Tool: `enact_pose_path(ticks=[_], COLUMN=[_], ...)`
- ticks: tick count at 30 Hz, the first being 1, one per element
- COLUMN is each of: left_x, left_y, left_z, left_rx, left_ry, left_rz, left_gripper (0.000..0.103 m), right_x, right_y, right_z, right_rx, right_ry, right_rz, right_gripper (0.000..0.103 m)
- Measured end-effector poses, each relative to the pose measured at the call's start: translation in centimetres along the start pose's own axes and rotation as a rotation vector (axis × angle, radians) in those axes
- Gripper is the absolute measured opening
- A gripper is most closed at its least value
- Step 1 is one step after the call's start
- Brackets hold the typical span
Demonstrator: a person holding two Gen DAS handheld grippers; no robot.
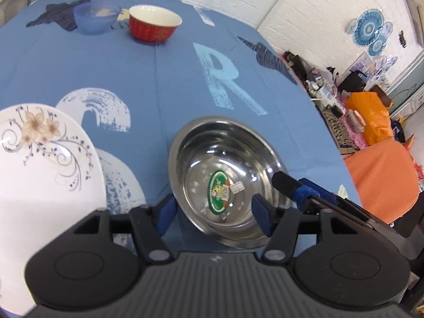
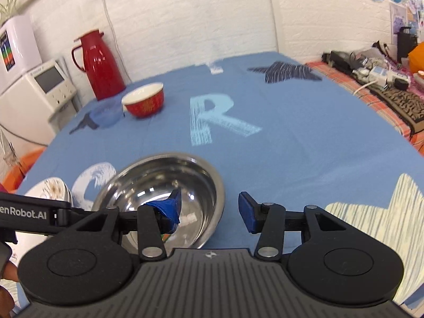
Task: Organize plates and bowls
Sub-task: 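Lower the steel bowl beside the plate stack and open both grippers, then move both grippers to the red-and-white bowl and close them on its rim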
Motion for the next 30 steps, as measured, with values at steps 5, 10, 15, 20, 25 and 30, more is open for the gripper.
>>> enact_pose_path(ticks=[5, 10, 15, 20, 25, 30], left_x=[1.6, 5.6, 9.2, 13.5, 18.5, 21.8], left_y=[1.9, 5.6, 8.8, 9.7, 10.1, 10.7], left_z=[2.8, 5.2, 5.0, 2.0, -1.8, -6.6], left_rx=[-0.084, 0.008, 0.083, 0.124, 0.138, 0.121], left_ry=[-0.022, -0.141, -0.181, -0.149, -0.127, -0.059], left_rz=[0.062, 0.093, 0.123, 0.12, 0.162, 0.299], left_gripper=[0.062, 0.064, 0.064, 0.064, 0.064, 0.064], right_x=[0.7, 1.5, 2.8, 6.2, 11.3, 15.5], right_y=[0.3, 0.7, 0.9, 2.0, 3.4, 4.4], right_z=[0.9, -0.1, -1.7, -5.3, -10.5, -17.6], right_rx=[0.048, 0.099, 0.106, 0.144, 0.184, 0.191], right_ry=[-0.036, -0.019, 0.006, 0.076, 0.149, 0.221], right_rz=[-0.024, -0.03, 0.007, 0.092, 0.134, 0.136], right_gripper=[0.033, 0.033, 0.034, 0.034, 0.035, 0.035])
Point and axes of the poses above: each gripper's, at about its wrist camera, not at the fingertips, and z roughly against the way its jaws point, y to its left, x to its top, the point moved 6 cm from there along -z, roughly the way its jaws point, and after that the axes turned 14 degrees about x, right-handed, at the moved point
